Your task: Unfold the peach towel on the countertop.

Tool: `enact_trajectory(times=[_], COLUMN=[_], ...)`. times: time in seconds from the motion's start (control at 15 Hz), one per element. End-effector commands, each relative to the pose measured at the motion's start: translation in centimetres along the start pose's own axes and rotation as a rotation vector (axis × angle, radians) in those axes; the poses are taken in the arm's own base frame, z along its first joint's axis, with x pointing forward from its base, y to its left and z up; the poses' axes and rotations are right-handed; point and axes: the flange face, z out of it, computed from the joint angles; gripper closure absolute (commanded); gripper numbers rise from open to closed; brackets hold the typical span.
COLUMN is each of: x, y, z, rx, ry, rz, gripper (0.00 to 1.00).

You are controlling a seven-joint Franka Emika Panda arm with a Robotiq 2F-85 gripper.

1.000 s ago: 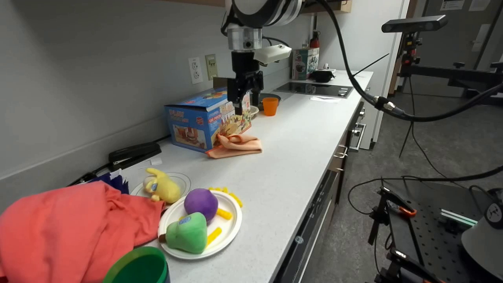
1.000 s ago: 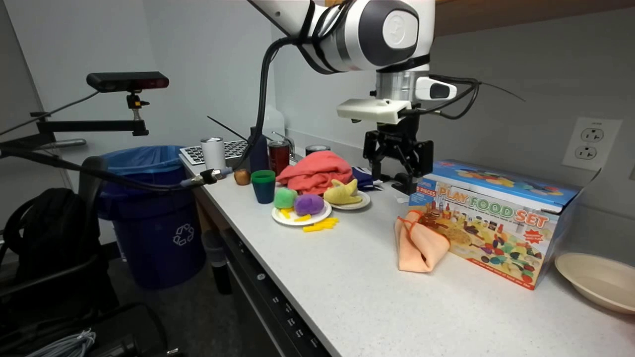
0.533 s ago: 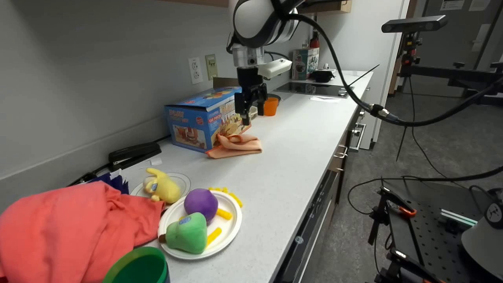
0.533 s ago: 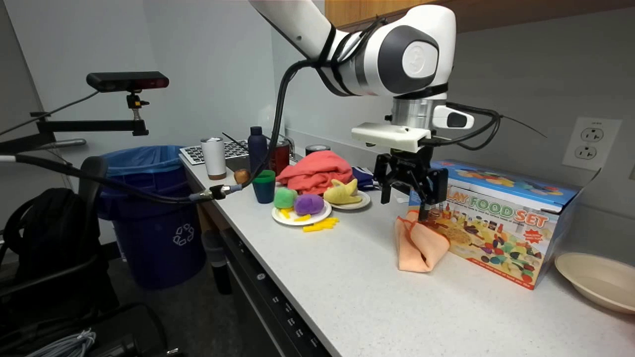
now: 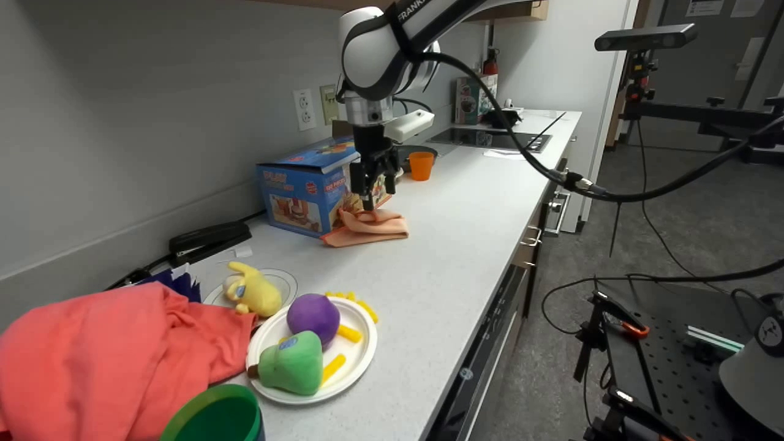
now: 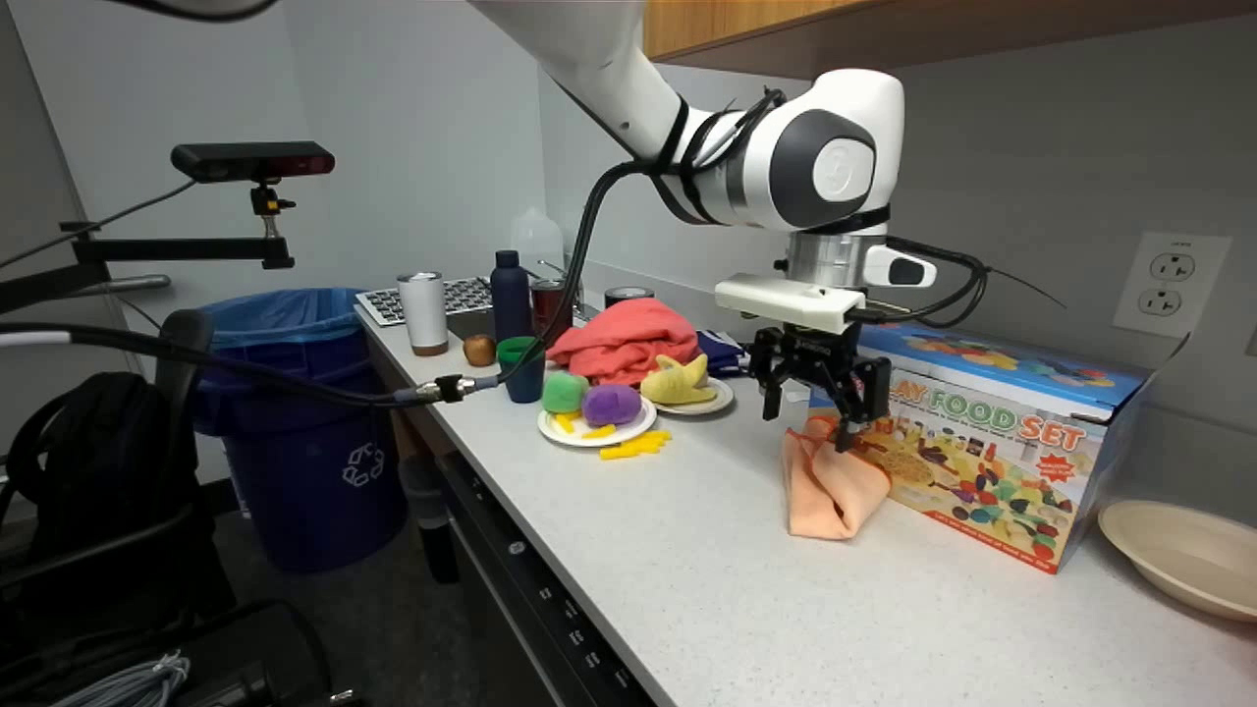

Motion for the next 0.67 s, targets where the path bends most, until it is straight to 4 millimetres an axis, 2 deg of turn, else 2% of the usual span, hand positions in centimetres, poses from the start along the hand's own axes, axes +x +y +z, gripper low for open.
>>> enact_trajectory(times=[0.0,0.27,0.6], x=[2.6,4.0,4.9], y=[0.4,1.3,2.7], z=[0.1,1.1,4.0], rx=[0.023,0.029,0.042], ry=[0.027,0.033,-0.001], rz=[-0.009,0.008,0.03], gripper=[0.0,0.0,0.0])
